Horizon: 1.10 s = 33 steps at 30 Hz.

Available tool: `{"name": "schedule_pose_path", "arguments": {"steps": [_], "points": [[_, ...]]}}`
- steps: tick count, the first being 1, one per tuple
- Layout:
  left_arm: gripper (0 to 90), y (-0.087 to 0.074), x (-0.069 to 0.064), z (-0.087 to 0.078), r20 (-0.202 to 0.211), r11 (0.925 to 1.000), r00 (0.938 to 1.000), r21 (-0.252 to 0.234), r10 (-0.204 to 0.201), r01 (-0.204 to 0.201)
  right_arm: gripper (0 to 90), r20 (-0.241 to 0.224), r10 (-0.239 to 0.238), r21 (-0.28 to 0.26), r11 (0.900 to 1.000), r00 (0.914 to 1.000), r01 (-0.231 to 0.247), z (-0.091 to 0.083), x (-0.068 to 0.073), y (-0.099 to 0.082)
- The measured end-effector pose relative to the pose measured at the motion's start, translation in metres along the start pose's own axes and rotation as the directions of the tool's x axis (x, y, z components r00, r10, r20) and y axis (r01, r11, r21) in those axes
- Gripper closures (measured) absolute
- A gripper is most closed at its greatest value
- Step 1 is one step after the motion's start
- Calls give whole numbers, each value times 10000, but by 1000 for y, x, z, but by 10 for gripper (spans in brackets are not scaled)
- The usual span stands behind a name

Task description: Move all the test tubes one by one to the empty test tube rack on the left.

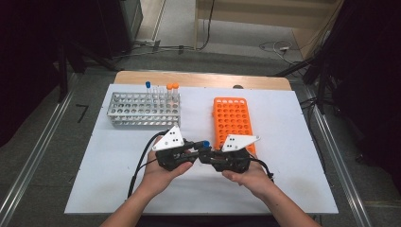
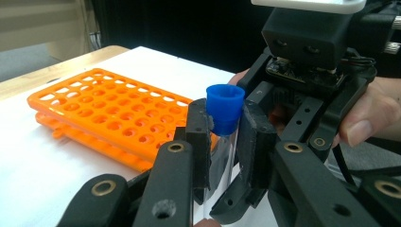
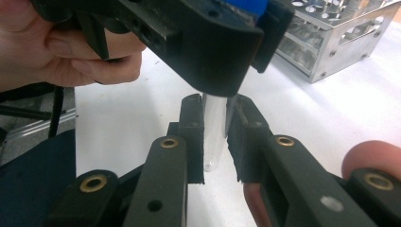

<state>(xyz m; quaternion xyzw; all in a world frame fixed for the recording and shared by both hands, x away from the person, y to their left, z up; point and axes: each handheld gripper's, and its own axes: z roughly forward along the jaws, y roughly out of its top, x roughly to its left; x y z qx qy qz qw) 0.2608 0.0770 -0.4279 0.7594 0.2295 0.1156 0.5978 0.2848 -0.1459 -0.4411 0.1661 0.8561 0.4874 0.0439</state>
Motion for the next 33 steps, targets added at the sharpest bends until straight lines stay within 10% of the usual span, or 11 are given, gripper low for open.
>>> {"name": "schedule_pose_path", "arguments": {"steps": [8, 15, 22, 33], "points": [[767, 0, 4, -6, -219, 9992, 9995, -325, -228, 221, 693, -27, 164, -125, 9998, 9999, -165, -3, -3, 0], [767, 0, 12, -15, -412, 9973, 9978, -543, -524, 501, 473, -163, 294, -516, 9982, 9994, -302, -14, -11, -7], [767, -1, 22, -25, -745, 9958, 9949, -673, -676, 626, 73, 938, 370, -991, 9947, 9949, -277, -37, -18, -18], [767, -1, 44, -44, -1539, 9919, 9830, -934, -997, 860, 13, 1881, 1003, -1556, 9853, 9770, -712, -77, -34, -41]]}}
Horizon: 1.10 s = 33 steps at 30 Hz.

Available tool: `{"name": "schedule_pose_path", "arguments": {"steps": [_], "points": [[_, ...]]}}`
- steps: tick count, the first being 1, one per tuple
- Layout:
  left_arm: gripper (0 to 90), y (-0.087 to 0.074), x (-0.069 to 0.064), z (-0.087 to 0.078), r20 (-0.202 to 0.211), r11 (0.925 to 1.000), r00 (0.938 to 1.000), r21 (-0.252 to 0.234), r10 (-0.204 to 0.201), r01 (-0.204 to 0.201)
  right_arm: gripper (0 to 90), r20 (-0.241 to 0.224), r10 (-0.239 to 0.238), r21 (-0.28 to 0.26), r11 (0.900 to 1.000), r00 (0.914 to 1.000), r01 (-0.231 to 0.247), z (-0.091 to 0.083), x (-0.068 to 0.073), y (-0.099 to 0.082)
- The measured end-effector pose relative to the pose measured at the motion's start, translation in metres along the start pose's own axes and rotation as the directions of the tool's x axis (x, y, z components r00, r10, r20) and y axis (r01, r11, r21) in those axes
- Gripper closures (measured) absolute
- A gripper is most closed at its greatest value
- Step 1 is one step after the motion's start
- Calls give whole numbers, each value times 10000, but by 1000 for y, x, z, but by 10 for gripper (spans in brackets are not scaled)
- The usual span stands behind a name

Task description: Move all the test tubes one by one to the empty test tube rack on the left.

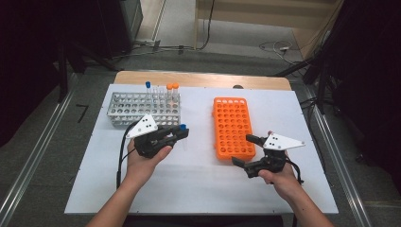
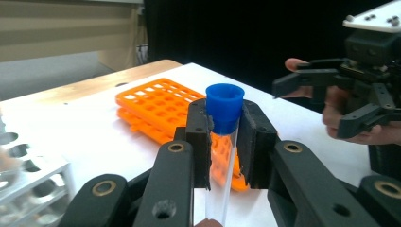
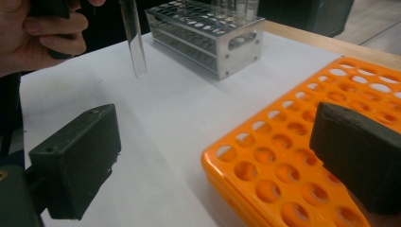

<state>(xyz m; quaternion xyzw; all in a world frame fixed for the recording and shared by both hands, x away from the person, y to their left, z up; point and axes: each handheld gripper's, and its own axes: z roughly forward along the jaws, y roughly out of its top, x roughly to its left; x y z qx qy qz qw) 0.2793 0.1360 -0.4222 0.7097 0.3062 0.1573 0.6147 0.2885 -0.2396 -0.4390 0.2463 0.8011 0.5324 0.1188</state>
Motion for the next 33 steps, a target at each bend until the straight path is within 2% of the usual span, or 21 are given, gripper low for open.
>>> {"name": "schedule_pose_path", "arguments": {"steps": [4, 9, 13, 17, 23, 25, 33], "points": [[767, 3, 10, -6, -349, 10000, 9994, -51, 33, -35, 13, 229, 133, -39, 9999, 9996, -132, -13, -7, -6], [767, 8, 25, -15, -914, 9998, 9958, -213, -73, 54, 13, 555, 332, -71, 9994, 9979, -328, -28, -15, -16], [767, 12, 40, -22, -1461, 9993, 9891, -363, -156, 104, 13, 822, 441, -45, 9990, 9956, -439, -38, -21, -24], [767, 16, 58, -29, -2047, 9985, 9785, -533, -259, 152, 12, 1077, 523, 76, 9985, 9928, -535, -48, -26, -34], [767, 23, 90, -36, -3019, 9963, 9517, -797, -558, 332, 12, 1488, 643, 160, 9976, 9868, -674, -63, -36, -48], [767, 24, 100, -36, -3422, 9963, 9377, -782, -593, 344, 12, 1712, 545, 229, 9980, 9837, -593, -67, -40, -52], [767, 35, 140, -31, -4383, 9931, 8938, -1036, -945, 542, 11, 2058, 809, 163, 9962, 9753, -860, -72, -51, -59]]}}
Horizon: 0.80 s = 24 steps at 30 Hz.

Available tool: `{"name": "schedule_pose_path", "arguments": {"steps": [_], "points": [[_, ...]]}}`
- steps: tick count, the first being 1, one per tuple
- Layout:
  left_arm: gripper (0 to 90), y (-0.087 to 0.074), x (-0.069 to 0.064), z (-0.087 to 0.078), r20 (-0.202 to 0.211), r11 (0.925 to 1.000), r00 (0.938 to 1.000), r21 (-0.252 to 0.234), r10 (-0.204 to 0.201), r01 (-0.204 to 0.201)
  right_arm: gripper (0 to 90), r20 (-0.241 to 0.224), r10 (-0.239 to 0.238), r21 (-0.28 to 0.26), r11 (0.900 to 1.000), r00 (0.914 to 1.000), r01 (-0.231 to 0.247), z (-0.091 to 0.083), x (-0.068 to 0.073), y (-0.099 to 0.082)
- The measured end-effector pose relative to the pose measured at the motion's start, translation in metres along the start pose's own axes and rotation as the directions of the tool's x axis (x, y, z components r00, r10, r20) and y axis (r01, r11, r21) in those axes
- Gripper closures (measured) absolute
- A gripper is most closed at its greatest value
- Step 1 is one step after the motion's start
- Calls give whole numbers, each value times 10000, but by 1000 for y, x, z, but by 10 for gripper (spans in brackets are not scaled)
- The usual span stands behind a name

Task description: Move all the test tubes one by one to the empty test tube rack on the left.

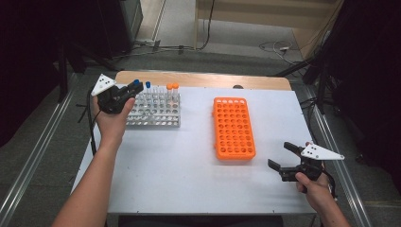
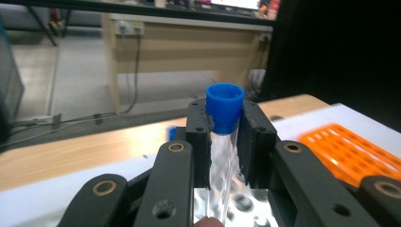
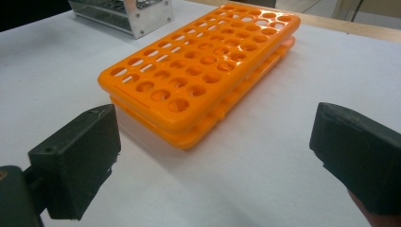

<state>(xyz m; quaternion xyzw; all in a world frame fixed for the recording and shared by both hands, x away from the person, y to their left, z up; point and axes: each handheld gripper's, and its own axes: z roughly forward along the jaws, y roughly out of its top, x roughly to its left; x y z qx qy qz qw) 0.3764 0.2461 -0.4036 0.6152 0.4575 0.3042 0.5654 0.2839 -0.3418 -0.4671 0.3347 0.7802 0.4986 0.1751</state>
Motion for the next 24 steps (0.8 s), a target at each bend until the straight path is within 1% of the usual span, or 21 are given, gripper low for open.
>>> {"name": "schedule_pose_path", "arguments": {"steps": [2, 4, 7, 10, 11, 13, 17, 20, 24], "points": [[767, 4, 7, 6, -254, 10000, 9997, -15, -28, 28, 12, 13, -6, 2, 10000, 10000, 6, 0, -1, -1], [767, 6, 12, 13, -591, 10000, 9982, 12, 42, -42, 12, 29, 38, 5, 10000, 10000, -38, 0, -1, -1], [767, 7, 20, 23, -910, 10000, 9959, 12, -19, 21, 12, 38, 36, 11, 10000, 10000, -36, -1, -2, -2], [767, 3, 26, 31, -1049, 9997, 9942, -12, -230, 230, 12, 26, 16, 27, 10000, 10000, -16, 0, -2, -3], [767, 2, 28, 33, -1093, 9998, 9938, 34, -212, 217, 12, 22, 4, 33, 10000, 10000, -4, 0, -2, -3], [767, -2, 29, 38, -1128, 9996, 9934, 153, -198, 217, 12, 29, 40, 29, 10000, 10000, -40, -1, -2, -3], [767, -8, 27, 46, -1179, 9988, 9930, 490, 18, 40, 12, 24, 59, -4, 10000, 10000, -59, -1, -4, -4], [767, -13, 24, 50, -1301, 9951, 9910, 969, 326, -200, 12, 42, 101, 24, 9999, 9999, -101, -1, -4, -5], [766, -19, 22, 53, -1330, 9892, 9895, 1413, 570, -380, 12, 23, 133, 6, 9999, 9999, -133, -2, -4, -5]]}}
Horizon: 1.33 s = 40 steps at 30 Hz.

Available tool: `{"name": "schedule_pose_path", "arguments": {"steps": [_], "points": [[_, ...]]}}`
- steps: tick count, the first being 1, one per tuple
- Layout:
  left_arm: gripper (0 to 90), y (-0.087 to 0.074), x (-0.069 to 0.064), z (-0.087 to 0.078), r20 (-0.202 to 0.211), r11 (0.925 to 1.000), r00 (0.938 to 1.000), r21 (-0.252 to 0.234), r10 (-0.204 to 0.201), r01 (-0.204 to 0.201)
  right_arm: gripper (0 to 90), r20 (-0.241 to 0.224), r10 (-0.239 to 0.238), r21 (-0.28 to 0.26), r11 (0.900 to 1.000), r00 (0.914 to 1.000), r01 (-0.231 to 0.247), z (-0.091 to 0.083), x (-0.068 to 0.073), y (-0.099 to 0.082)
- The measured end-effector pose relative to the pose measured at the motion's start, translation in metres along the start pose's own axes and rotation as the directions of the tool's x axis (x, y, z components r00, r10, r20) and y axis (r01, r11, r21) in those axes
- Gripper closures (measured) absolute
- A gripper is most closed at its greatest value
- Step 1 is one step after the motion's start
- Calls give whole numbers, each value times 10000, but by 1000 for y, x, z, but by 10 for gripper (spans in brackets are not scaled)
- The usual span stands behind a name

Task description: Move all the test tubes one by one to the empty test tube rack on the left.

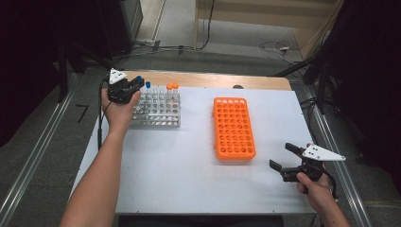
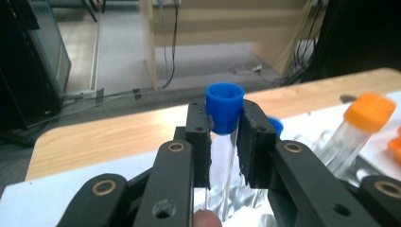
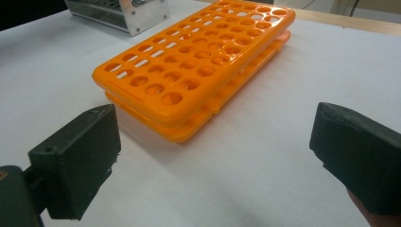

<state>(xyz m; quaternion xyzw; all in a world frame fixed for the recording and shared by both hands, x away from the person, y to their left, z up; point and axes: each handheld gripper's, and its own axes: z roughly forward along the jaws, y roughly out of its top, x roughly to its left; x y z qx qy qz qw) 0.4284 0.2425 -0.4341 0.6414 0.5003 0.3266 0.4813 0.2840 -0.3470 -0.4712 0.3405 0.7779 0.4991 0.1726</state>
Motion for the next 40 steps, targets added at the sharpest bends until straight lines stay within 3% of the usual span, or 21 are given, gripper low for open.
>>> {"name": "schedule_pose_path", "arguments": {"steps": [5, 10, 11, 13, 15, 20, 24, 31, 32, 36, 38, 40], "points": [[756, -6, -2, 1, -105, 9981, 9999, 612, 90, -84, 12, -9, 14, -32, 10000, 10000, -14, 0, 0, 0], [578, -5, -4, -8, 221, 9978, 9992, 578, -343, 329, 12, 9, 8, 6, 10000, 10000, -8, 2, -1, -1], [571, -6, -6, -11, 328, 9979, 9991, 610, -254, 234, 12, 7, 4, 1, 10000, 10000, -4, 2, -1, 0], [451, -7, -10, -17, 485, 9978, 9987, 640, -178, 147, 12, -1, -42, -7, 10000, 10000, 42, 2, -1, -1], [323, -9, -13, -25, 800, 9980, 9964, 589, -275, 228, 12, 33, -59, 29, 10000, 10000, 59, 3, -1, -1], [125, -15, -26, -49, 1321, 9988, 9907, 416, -322, 269, 12, 73, -60, 60, 10000, 10000, 60, 4, -1, -1], [35, -24, -40, -72, 1765, 9994, 9837, 176, -340, 314, 12, 100, -97, 108, 9999, 9999, 96, 5, -1, -1], [0, -52, -67, -120, 2357, 9992, 9713, -142, -324, 367, 12, 234, -76, 182, 9998, 9997, 72, 6, -3, -4], [0, -60, -71, -128, 2507, 9984, 9671, -235, -438, 513, 12, 278, -66, 199, 9998, 9996, 60, 6, -4, -4], [0, -76, -82, -150, 2630, 9986, 9639, -193, -425, 493, 12, 391, -19, 226, 9997, 9992, 10, 6, -6, -7], [0, -82, -87, -158, 2453, 9998, 9694, -175, 28, 16, 12, 452, -10, 266, 9996, 9990, -2, 7, -7, -7], [0, -85, -88, -163, 2508, 9997, 9680, -214, -96, 154, 12, 438, -3, 273, 9996, 9990, -9, 8, -7, -7]]}}
